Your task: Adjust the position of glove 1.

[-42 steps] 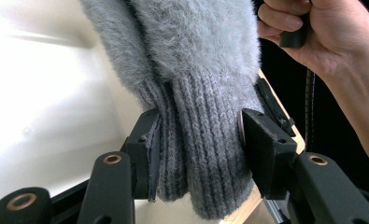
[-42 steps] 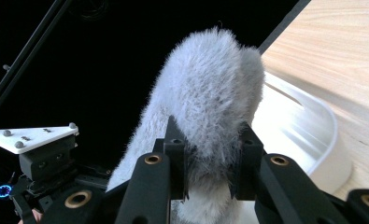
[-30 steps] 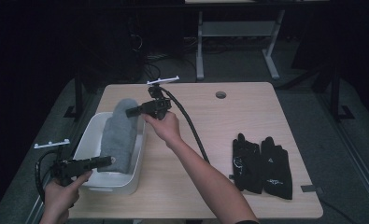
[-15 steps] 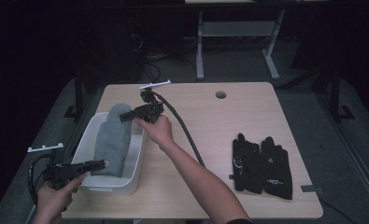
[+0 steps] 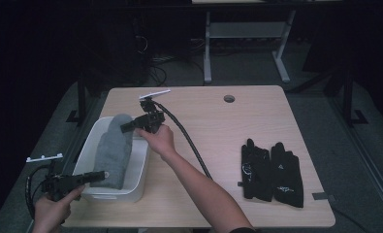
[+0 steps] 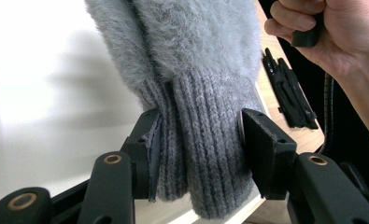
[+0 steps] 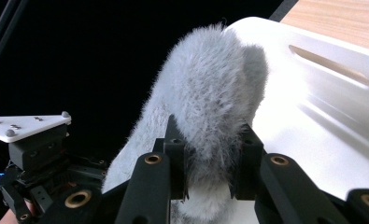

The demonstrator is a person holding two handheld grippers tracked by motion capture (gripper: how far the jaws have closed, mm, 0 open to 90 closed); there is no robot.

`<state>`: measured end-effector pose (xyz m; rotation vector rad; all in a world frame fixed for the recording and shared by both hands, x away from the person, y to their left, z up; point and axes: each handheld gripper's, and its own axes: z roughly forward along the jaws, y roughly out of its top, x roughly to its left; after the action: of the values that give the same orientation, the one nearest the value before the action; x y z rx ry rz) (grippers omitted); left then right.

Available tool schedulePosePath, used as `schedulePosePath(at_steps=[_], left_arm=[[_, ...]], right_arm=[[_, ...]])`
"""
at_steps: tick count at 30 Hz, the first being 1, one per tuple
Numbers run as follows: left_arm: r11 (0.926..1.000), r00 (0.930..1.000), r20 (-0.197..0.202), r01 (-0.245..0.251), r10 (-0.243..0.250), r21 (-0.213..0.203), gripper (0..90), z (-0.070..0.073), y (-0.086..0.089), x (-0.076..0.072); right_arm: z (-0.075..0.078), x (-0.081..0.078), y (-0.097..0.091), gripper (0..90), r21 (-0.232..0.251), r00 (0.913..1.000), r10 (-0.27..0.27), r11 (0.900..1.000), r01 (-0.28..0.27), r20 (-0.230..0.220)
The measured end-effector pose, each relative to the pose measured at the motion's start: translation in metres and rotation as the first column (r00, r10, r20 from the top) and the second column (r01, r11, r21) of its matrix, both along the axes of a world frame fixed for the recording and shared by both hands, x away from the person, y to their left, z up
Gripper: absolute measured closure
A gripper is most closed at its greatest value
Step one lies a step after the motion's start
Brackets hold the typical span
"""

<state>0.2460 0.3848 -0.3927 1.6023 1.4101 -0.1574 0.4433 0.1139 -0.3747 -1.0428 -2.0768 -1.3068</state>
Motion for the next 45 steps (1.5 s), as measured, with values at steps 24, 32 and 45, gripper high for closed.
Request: schedulePosePath(at_steps=[24, 32, 45], left_arm=[[0.9972, 0.9982, 0.052, -0.034, 0.03, 0.067, 36.1, 0.013, -0.006, -0.001], [0.9965, 0.9968, 0.074, -0.035, 0.03, 0.076, 35.5, 0.018, -0.009, 0.0], [0.996, 0.9948, 0.1, -0.023, 0.015, 0.086, 34.8, 0.026, -0.019, 0.002]], right_arm=[[-0.017, 0.0, 0.01, 49.5, -0.131, 0.9994, 0.001, 0.9914, 0.004, 0.035], [-0.008, 0.01, -0.011, 46.8, -0.125, 0.9977, -0.046, 0.9908, 0.052, 0.049], [0.007, 0.007, -0.027, 45.8, -0.067, 0.9973, -0.051, 0.9963, 0.054, 0.054]])
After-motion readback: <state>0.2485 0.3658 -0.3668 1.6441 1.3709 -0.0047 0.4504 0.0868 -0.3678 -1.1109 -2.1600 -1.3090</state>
